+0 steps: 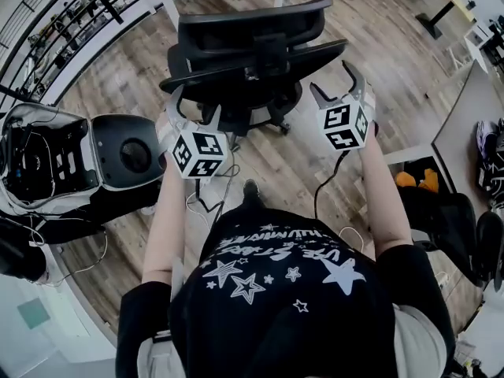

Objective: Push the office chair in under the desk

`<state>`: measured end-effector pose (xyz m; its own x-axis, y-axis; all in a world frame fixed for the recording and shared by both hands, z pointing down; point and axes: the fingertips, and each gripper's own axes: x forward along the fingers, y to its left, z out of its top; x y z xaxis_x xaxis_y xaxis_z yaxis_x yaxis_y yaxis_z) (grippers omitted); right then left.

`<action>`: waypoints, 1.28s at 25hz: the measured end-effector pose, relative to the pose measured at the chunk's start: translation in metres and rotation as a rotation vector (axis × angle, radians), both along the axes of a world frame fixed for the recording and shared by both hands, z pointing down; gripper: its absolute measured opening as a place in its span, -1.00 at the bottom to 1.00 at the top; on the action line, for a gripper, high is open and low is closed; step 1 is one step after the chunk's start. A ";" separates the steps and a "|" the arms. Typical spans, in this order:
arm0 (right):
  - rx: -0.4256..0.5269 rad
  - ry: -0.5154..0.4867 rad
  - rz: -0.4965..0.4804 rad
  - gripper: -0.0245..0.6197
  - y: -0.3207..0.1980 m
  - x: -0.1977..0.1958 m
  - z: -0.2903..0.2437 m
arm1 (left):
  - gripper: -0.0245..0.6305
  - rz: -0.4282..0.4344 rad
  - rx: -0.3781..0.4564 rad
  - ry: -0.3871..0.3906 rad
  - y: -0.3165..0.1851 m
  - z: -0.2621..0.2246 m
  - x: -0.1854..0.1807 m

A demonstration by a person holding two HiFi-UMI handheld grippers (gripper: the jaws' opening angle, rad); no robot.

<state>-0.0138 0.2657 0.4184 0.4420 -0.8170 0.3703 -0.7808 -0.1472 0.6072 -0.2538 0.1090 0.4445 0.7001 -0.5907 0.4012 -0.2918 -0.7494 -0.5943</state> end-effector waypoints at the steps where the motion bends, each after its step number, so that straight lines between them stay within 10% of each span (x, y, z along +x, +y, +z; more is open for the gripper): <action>1: -0.008 0.022 0.002 0.31 -0.004 0.005 0.000 | 0.26 -0.006 0.044 -0.030 -0.006 0.000 0.001; 9: -0.147 0.246 -0.027 0.18 -0.050 0.030 0.001 | 0.25 -0.023 0.274 -0.181 -0.041 -0.004 0.003; 32: -0.251 0.392 0.004 -0.08 -0.090 0.061 0.010 | -0.17 0.007 0.312 -0.260 -0.092 -0.010 0.025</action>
<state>0.0474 0.1756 0.4289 0.5913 -0.7214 0.3605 -0.4847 0.0393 0.8738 -0.2285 0.0165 0.4346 0.6033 -0.7079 0.3673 -0.0973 -0.5224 -0.8471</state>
